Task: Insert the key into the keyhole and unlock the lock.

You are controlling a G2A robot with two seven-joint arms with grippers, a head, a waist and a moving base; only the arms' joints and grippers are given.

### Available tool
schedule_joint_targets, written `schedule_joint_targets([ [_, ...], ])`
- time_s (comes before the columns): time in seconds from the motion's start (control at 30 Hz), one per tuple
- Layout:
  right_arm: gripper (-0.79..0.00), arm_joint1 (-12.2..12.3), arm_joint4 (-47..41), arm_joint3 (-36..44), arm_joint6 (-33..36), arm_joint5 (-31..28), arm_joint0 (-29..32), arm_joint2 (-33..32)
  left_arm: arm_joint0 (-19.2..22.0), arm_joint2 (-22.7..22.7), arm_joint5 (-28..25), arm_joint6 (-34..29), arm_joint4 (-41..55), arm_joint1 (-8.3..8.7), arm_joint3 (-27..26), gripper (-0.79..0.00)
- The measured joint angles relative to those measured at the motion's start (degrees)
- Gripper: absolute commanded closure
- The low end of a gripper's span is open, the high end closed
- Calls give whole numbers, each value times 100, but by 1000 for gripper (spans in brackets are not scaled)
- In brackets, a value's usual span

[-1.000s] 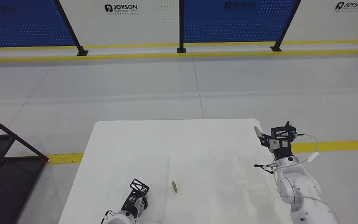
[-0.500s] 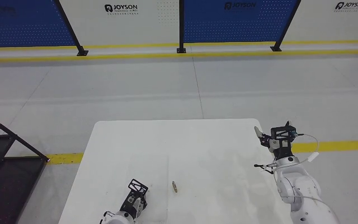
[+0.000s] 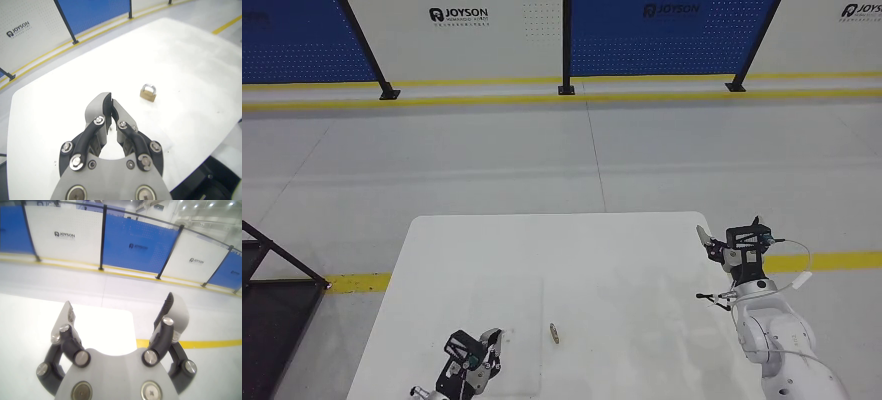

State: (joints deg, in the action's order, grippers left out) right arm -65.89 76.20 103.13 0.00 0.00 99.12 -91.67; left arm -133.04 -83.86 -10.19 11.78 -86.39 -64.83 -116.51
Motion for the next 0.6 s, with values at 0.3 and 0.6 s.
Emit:
schedule_joint_targets([
  [0.3,-785,-28,881,212,277,354,414,326,237,-529,-1694,2422,730,107,806,0],
  [0.6,-785,-89,2824,689,12,19,1205,2009,729,-539,-2432,3300,867,143,1549,0],
])
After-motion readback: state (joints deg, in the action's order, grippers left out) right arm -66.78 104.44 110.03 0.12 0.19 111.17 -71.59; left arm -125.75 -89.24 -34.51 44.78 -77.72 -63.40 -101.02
